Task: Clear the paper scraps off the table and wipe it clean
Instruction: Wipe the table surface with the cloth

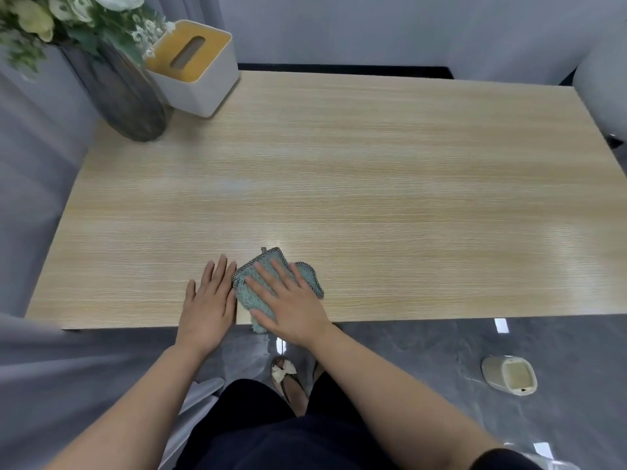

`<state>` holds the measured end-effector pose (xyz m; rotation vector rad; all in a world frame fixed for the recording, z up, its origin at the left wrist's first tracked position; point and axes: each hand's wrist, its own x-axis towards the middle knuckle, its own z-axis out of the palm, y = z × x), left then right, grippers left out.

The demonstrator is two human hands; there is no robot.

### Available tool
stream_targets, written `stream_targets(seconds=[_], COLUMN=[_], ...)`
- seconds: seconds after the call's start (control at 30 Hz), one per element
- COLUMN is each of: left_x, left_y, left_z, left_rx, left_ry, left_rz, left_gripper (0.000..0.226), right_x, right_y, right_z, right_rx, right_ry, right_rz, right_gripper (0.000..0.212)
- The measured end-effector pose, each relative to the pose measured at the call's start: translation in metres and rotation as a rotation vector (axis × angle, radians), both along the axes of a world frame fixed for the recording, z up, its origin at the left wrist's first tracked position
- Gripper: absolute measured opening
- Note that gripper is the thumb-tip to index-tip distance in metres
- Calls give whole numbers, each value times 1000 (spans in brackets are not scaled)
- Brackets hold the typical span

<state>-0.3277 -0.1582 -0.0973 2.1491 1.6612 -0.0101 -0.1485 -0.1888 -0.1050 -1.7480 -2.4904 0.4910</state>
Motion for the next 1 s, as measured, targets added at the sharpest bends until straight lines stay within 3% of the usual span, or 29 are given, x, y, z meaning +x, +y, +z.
stream_targets(seconds=[0.27, 0.4, 0.63, 0.87, 1.0], left_x=[5, 1, 0, 1, 6], left_y=[-2, -1, 0, -2, 4], left_z=[2, 1, 3, 2, 9], left_rx=[-7, -10, -27, -3, 8], left_ry=[-17, -31, -42, -53, -85], left_rz=[22, 4, 3, 15, 77], left_gripper=[63, 67, 51, 64, 60], right_x=[77, 51, -11, 34, 47], right_y=[-46, -35, 16, -30, -49], right_z=[-5, -2, 2, -6, -5], right_rx=[78, 43, 3, 84, 81], right_ry=[-44, -75, -58, -47, -47], right_rz=[-165, -213, -57, -114, -161], right_gripper=[57, 58, 66, 53, 52])
